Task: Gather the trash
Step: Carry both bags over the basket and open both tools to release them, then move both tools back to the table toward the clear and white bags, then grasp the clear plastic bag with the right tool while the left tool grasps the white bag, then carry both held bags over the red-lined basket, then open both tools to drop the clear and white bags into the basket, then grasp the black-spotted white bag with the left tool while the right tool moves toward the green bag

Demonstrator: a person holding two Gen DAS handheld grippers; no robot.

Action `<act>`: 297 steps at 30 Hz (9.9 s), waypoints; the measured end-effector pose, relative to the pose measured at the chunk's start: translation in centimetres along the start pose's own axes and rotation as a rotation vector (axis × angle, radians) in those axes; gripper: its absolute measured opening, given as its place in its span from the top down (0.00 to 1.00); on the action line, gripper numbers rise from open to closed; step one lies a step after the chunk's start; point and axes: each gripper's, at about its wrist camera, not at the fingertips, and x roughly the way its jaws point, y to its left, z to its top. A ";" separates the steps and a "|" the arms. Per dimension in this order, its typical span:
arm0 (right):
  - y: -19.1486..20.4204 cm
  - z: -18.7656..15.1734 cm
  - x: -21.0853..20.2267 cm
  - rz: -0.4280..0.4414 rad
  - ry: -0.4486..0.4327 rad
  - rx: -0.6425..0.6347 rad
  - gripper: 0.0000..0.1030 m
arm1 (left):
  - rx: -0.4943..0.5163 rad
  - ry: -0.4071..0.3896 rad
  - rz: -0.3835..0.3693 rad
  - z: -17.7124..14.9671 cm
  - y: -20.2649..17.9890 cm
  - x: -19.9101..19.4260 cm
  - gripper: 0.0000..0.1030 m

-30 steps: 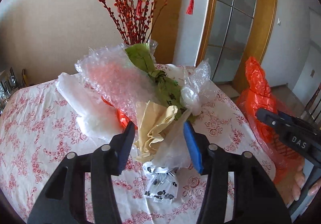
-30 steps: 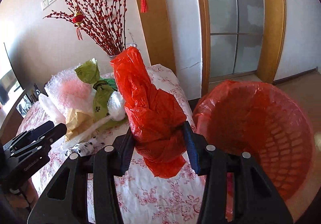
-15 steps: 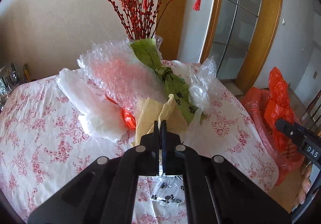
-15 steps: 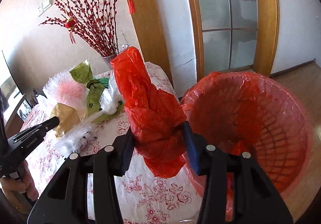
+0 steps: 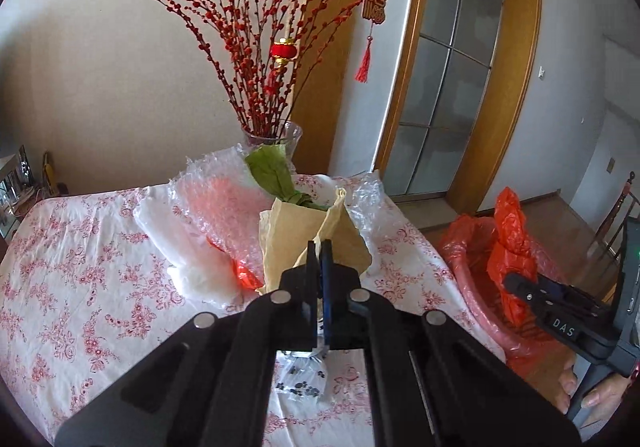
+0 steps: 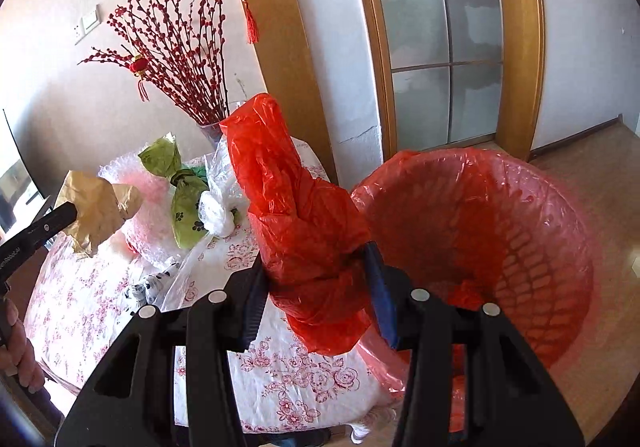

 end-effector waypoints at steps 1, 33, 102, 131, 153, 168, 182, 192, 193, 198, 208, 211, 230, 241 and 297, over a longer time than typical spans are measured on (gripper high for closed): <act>-0.2 0.0 -0.2 -0.004 -0.004 0.003 0.55 | 0.005 -0.001 -0.015 0.0 -0.6 -0.1 0.97; -10.5 -0.1 -4.7 -0.182 -0.090 0.163 0.55 | 0.135 0.078 -0.360 -1.3 -16.1 4.9 0.97; 12.1 3.1 13.4 0.059 0.168 -0.113 0.54 | -0.199 -0.009 0.243 -4.7 11.5 -2.6 0.53; 8.5 1.6 10.7 -0.001 0.130 -0.117 0.81 | -0.226 0.150 0.139 -1.6 12.8 7.1 0.53; 7.9 0.7 8.5 0.005 0.115 -0.140 0.81 | -0.259 0.143 0.195 -1.4 14.4 6.8 0.92; 7.1 0.6 3.8 0.032 0.060 -0.145 0.81 | -0.245 0.039 0.130 -0.9 11.5 -1.3 0.92; 3.4 0.2 0.8 -0.025 0.021 -0.108 0.81 | -0.097 0.018 -0.043 0.6 2.6 -2.6 0.92; -1.0 0.1 -0.9 -0.088 0.006 -0.048 0.81 | -0.015 0.066 -0.176 0.5 -4.2 0.2 0.92; -1.4 0.1 -1.1 -0.095 0.004 -0.041 0.81 | -0.008 0.072 -0.191 0.4 -4.9 0.5 0.92; -4.1 0.4 -2.1 -0.130 -0.012 -0.005 0.81 | 0.030 0.093 -0.255 0.2 -8.3 2.2 0.92; -8.3 1.2 -3.3 -0.188 -0.040 0.056 0.81 | 0.082 0.128 -0.354 -0.2 -13.5 5.4 0.92; -9.1 1.3 -3.3 -0.199 -0.044 0.067 0.81 | 0.095 0.140 -0.379 0.0 -14.9 6.4 0.92; -12.4 2.7 -1.9 -0.224 -0.050 0.111 0.80 | 0.123 0.207 -0.433 -1.2 -19.5 10.7 0.91; -13.5 2.3 -1.0 -0.232 -0.044 0.134 0.53 | 0.113 0.250 -0.408 -2.2 -19.5 13.1 0.68; 2.2 -2.9 0.9 -0.023 0.068 -0.079 0.40 | 0.062 0.224 0.038 -7.2 0.2 7.1 0.89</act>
